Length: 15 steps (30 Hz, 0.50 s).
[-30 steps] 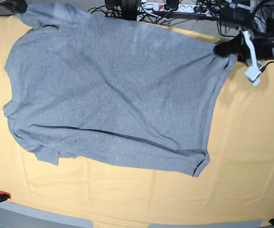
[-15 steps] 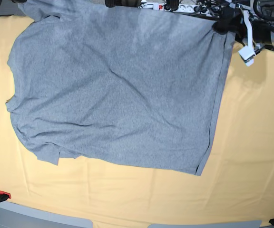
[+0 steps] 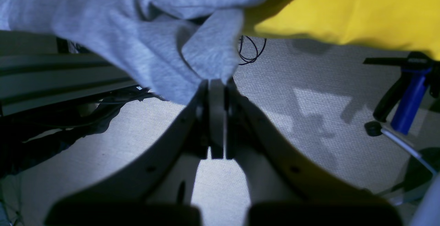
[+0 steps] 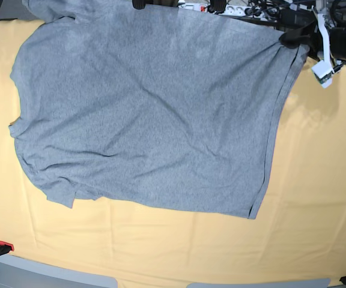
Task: Layout the t-shirt on the table in an organized manner, then fold the t-shirt properly
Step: 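Drag the grasped collar corner outward with the left gripper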
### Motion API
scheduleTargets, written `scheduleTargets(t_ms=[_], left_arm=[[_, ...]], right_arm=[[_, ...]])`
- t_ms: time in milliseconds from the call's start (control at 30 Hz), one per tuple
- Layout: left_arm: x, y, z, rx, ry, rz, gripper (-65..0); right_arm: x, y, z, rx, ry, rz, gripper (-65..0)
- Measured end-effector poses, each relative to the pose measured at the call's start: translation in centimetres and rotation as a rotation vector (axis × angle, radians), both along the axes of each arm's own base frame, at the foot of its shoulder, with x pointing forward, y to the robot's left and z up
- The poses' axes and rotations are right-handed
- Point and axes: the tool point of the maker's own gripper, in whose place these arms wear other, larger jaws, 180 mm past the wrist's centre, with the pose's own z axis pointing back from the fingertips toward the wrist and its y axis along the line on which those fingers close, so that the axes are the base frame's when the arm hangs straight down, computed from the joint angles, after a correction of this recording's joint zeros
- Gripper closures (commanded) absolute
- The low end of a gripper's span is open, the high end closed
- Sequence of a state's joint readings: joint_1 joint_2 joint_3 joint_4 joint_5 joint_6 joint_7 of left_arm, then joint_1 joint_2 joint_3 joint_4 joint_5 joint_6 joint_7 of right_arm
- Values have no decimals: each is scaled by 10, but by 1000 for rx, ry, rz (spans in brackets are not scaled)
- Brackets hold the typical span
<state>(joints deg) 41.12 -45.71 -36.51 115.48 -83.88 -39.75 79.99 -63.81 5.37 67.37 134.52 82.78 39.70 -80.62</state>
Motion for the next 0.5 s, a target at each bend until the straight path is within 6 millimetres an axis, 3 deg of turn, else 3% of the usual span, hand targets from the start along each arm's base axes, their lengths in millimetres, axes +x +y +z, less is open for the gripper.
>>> scheduleTargets(t_ms=[267,500], left_arm=[[-22,0,-7,-2,78,-1,0],[-23,0,-7,-2,80,-2,0]], right_arm=[[-6,0,0,2,23,1,0],[-9,-10,-1,-47,59,29,0]])
